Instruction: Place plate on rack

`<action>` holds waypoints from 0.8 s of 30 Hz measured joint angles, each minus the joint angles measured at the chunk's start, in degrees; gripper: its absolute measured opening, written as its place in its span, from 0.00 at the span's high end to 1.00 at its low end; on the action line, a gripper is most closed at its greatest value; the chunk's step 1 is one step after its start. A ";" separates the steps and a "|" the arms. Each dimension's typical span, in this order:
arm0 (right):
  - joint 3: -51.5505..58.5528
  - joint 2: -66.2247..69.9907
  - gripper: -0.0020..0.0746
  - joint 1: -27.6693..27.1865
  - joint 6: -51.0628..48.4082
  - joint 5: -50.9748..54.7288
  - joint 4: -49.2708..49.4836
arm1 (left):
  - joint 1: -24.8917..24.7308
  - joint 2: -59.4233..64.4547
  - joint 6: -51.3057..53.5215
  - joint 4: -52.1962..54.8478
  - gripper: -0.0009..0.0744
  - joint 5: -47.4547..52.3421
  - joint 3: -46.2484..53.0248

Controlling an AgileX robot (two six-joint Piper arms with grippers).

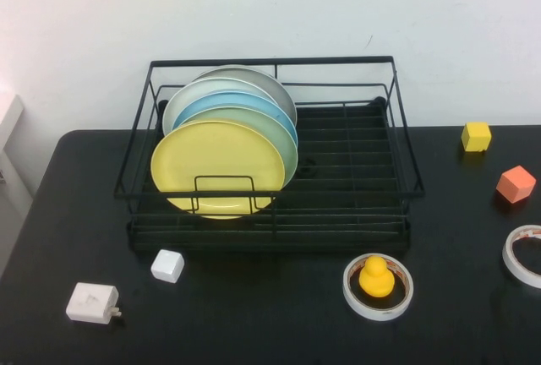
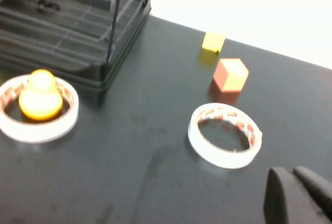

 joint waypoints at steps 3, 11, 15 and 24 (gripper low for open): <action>0.00 -0.94 0.98 0.00 1.34 0.00 0.00 | 0.00 -0.04 0.10 0.00 0.99 0.00 0.00; 0.00 -1.06 0.98 0.00 13.89 0.00 -7.04 | 0.00 -0.04 0.21 0.00 0.99 0.00 0.00; 0.00 -1.06 0.98 0.00 19.65 -0.09 -11.11 | 0.00 -0.04 0.21 0.00 0.99 0.00 0.00; 0.00 -1.06 0.98 0.00 24.09 -0.09 -12.36 | 0.00 -0.04 0.21 -0.07 0.99 0.00 0.00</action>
